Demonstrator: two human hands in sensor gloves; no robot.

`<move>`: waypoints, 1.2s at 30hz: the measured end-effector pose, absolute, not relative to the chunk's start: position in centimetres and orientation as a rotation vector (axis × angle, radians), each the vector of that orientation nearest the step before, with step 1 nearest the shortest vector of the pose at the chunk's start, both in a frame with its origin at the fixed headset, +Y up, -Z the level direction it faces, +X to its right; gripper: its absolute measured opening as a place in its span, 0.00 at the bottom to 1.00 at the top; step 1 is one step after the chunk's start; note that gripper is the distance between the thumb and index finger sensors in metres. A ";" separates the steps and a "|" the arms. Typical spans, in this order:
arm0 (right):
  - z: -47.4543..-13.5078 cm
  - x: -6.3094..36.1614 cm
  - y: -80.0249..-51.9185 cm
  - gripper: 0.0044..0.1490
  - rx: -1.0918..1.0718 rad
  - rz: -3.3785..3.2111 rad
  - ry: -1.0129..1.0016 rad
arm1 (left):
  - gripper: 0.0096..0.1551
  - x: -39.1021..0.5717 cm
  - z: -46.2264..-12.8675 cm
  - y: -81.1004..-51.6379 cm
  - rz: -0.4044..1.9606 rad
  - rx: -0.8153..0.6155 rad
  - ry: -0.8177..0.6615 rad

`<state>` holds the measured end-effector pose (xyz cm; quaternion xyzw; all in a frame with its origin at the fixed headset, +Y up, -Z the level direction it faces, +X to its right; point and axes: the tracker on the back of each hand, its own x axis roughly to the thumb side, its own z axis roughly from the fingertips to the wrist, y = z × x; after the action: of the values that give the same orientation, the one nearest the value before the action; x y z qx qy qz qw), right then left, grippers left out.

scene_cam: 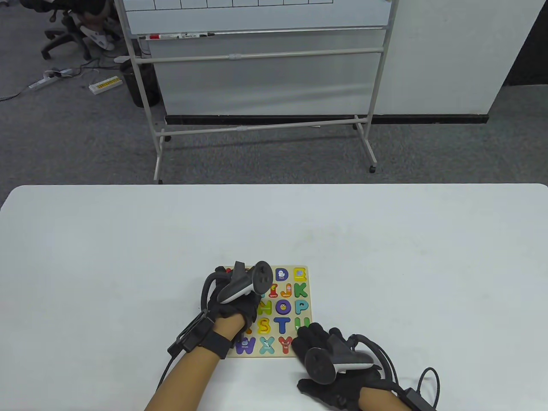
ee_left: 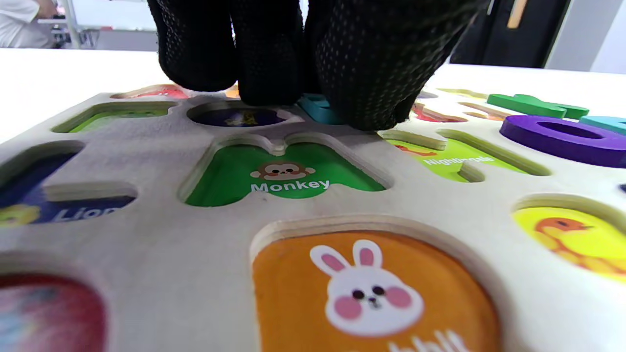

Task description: Hold alphabet puzzle board and insert letter blocks into matching slots

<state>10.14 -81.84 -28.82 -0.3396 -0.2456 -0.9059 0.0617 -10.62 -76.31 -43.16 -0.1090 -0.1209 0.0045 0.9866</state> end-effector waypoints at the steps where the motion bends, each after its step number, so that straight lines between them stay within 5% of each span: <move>1: -28.8 10.1 -81.8 0.58 -1.027 -2.740 -0.742 | 0.31 -10.7 -43.2 -76.3 0.024 -0.219 -0.240; 13: -28.9 10.2 -81.8 0.58 -1.029 -2.745 -0.743 | 0.38 -12.0 -42.4 -75.9 0.042 -0.184 -0.279; 23: -29.0 10.3 -81.8 0.58 -1.034 -2.756 -0.752 | 0.51 -15.3 -37.7 -72.8 0.111 -0.138 -0.268; 36: -29.1 10.4 -81.7 0.57 -1.024 -2.782 -0.752 | 0.53 -17.9 -30.9 -72.1 0.026 -0.054 -0.257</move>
<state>10.35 -81.66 -29.11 -0.3347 -0.2457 -0.9088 0.0415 -17.88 -72.14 -30.91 -0.0271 -0.1279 0.0129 0.9913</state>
